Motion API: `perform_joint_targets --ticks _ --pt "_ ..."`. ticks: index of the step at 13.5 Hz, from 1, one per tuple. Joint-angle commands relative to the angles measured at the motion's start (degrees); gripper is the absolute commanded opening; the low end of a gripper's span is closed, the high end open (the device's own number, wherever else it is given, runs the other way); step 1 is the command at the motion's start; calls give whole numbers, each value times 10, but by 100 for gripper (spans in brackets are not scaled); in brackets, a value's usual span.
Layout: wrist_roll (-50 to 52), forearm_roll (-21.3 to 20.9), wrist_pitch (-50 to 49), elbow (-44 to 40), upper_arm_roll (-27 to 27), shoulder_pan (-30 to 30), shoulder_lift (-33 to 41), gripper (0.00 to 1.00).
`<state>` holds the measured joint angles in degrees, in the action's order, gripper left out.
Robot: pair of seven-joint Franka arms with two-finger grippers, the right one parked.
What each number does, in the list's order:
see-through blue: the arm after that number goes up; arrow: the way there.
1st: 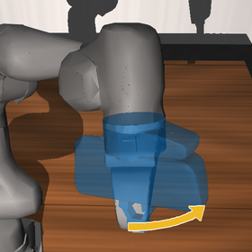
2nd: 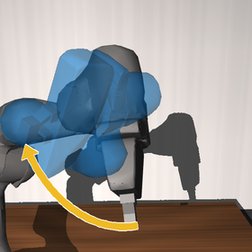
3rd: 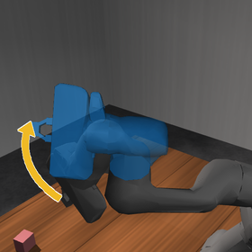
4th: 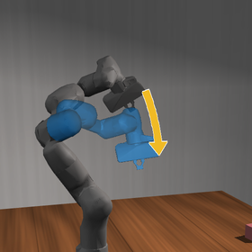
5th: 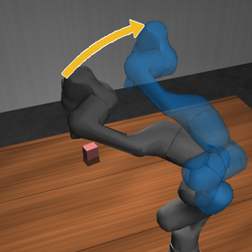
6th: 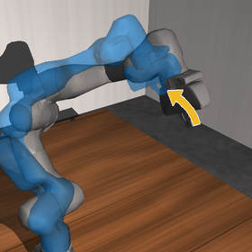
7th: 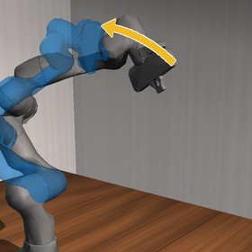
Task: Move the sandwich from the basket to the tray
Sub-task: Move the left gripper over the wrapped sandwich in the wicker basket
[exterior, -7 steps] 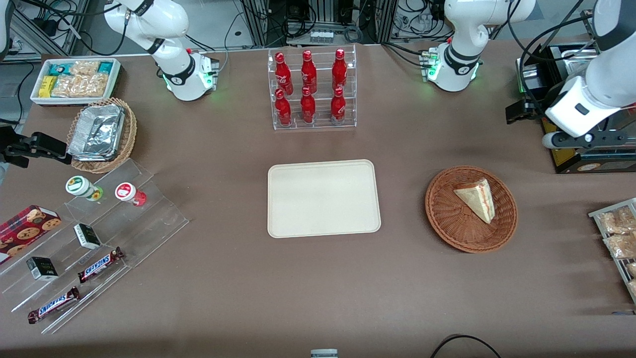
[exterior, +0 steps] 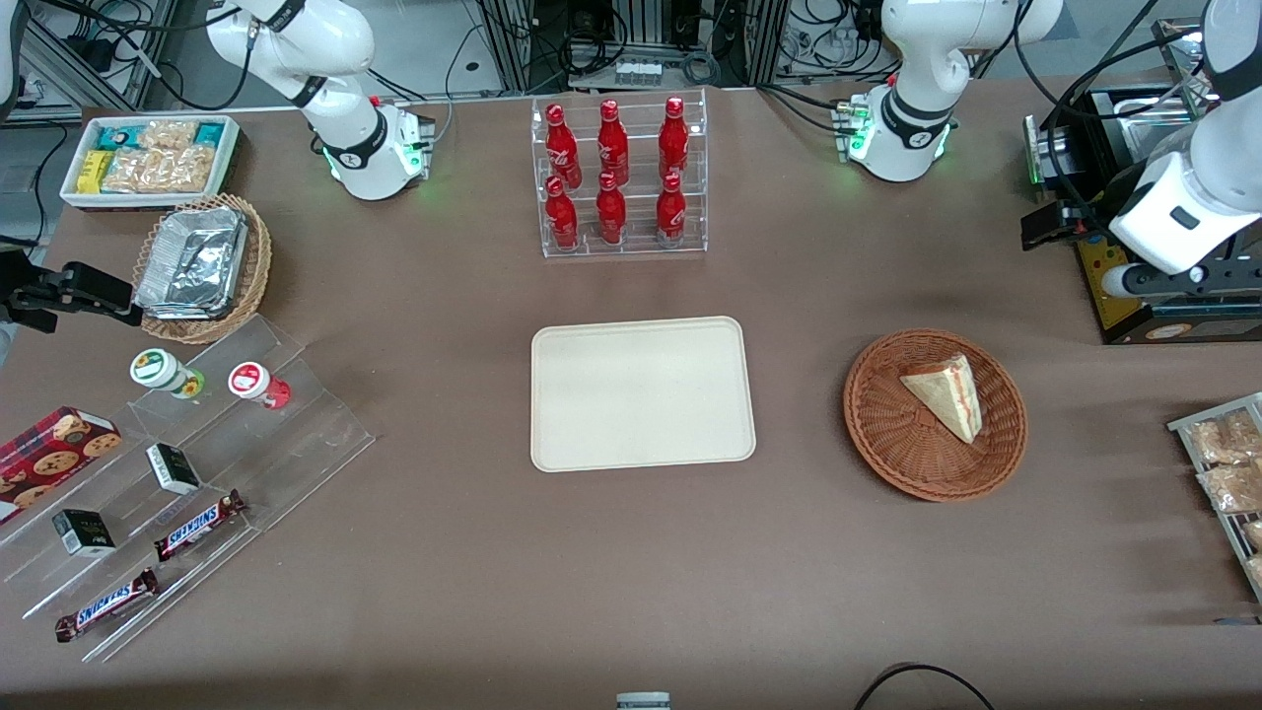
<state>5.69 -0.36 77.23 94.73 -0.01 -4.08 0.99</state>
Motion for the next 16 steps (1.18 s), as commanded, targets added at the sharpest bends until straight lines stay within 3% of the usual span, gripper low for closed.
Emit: perform_joint_targets --ticks 1,11,16 --pt "-3 -7 46 45 -3 -6 -3 100" --pt "43 -10 267 206 -3 -2 -13 100" --pt "256 -8 315 223 -3 -2 -38 100"
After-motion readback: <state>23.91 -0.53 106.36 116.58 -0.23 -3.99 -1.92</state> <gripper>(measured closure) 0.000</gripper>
